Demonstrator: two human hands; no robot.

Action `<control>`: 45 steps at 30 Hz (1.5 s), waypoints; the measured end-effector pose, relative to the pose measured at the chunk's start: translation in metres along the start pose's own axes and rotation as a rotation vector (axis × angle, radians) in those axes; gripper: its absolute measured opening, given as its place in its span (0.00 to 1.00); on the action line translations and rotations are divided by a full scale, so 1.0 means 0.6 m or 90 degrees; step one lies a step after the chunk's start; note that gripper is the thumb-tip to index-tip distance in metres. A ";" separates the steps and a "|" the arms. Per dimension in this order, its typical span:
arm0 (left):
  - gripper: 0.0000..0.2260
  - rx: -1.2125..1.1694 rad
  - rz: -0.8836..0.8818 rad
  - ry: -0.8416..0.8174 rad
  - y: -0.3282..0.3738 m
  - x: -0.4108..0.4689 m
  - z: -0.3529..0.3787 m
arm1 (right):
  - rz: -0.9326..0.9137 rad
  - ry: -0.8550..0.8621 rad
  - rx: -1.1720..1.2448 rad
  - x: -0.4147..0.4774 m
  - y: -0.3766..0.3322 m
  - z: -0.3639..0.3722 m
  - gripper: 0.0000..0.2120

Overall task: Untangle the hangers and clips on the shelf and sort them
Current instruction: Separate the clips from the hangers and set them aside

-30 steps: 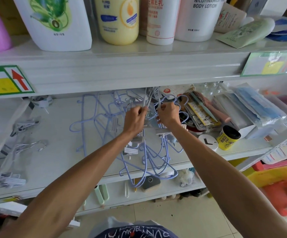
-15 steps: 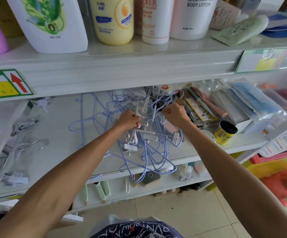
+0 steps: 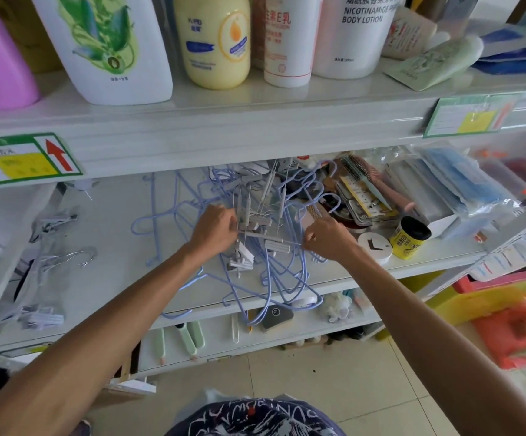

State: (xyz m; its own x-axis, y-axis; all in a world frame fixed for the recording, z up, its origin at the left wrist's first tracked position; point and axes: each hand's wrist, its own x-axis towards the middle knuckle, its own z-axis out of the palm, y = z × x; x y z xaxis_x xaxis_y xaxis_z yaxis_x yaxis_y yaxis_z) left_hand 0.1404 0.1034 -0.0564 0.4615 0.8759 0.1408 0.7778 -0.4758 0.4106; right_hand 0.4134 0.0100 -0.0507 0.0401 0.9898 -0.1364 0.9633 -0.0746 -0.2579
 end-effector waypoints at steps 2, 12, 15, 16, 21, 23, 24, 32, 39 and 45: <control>0.12 0.087 -0.029 0.007 -0.014 -0.014 -0.007 | -0.019 0.020 -0.064 0.001 -0.004 0.014 0.08; 0.11 -0.068 -0.051 -0.021 -0.043 -0.018 -0.050 | -0.128 0.224 0.030 -0.019 0.008 -0.004 0.07; 0.12 -0.116 -0.048 0.007 -0.028 -0.012 -0.062 | -0.173 0.253 0.027 -0.027 0.029 -0.010 0.07; 0.12 -0.128 -0.042 0.010 -0.022 -0.010 -0.067 | -0.175 0.256 0.017 -0.032 0.033 -0.013 0.07; 0.13 -0.164 -0.015 0.010 0.011 -0.022 -0.074 | -0.062 0.197 -0.077 -0.052 0.030 -0.025 0.13; 0.14 -0.179 0.006 0.010 0.017 -0.033 -0.070 | -0.043 0.160 -0.097 -0.057 0.030 -0.017 0.13; 0.13 -0.185 0.017 0.012 0.018 -0.039 -0.067 | -0.035 0.141 -0.089 -0.059 0.028 -0.014 0.12; 0.11 -0.231 0.026 0.012 0.020 -0.045 -0.039 | -0.153 0.135 -0.014 -0.037 -0.016 -0.015 0.10; 0.03 -0.142 -0.048 -0.108 0.052 -0.008 -0.042 | -0.263 0.234 0.021 -0.017 -0.022 0.004 0.12; 0.18 -0.135 -0.074 -0.296 0.102 0.058 -0.048 | -0.256 0.235 0.022 -0.013 0.008 0.013 0.09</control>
State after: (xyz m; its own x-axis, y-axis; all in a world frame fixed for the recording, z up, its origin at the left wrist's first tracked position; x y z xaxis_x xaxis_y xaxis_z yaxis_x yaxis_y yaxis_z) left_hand 0.1915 0.1069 -0.0003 0.5551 0.7712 -0.3117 0.7541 -0.3084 0.5799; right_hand 0.4158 0.0012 -0.0584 -0.2326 0.9173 0.3232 0.9129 0.3205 -0.2526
